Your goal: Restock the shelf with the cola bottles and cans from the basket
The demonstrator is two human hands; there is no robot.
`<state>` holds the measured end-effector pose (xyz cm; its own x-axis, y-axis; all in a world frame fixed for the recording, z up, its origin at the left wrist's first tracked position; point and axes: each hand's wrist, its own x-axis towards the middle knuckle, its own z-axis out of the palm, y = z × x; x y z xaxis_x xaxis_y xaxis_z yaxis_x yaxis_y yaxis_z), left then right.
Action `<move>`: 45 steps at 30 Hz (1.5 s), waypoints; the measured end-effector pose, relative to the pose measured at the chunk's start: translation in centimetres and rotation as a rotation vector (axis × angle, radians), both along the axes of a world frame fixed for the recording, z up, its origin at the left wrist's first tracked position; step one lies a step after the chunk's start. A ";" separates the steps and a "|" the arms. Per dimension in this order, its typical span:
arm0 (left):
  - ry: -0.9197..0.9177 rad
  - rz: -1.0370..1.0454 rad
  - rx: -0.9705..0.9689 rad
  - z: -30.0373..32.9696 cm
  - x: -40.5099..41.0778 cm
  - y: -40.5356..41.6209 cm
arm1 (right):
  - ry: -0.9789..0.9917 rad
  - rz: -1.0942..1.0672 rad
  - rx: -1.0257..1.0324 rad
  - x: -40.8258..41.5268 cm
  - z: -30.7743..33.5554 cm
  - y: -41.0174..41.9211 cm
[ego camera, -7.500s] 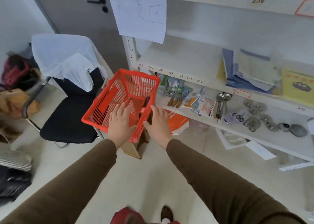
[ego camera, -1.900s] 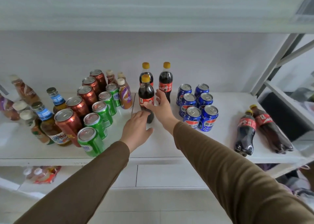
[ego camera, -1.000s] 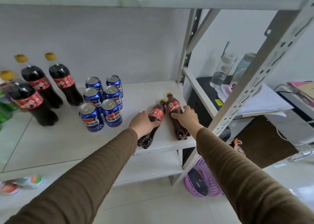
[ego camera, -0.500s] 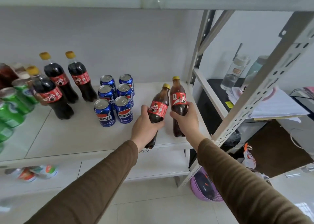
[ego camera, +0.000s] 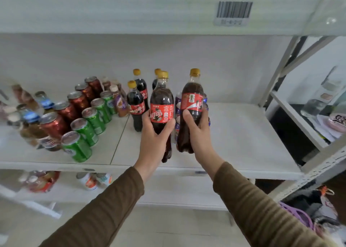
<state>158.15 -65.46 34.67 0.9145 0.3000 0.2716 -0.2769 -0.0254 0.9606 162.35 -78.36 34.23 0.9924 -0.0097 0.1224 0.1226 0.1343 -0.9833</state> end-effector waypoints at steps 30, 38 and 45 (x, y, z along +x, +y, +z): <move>0.158 -0.040 0.114 -8.6 5.8 13.9 | 0.049 -0.066 -0.248 11.3 -6.7 12.3; 0.163 -0.011 0.171 -8.6 5.7 14.2 | 0.058 -0.074 -0.244 11.4 -6.8 12.3; 0.186 0.016 0.209 -8.1 5.2 13.8 | 0.133 -0.085 -0.266 9.5 -6.8 12.4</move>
<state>163.32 -51.66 26.55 0.9499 0.2702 0.1571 -0.0944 -0.2310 0.9684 171.81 -65.97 27.42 0.9969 -0.0786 0.0009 -0.0098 -0.1353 -0.9907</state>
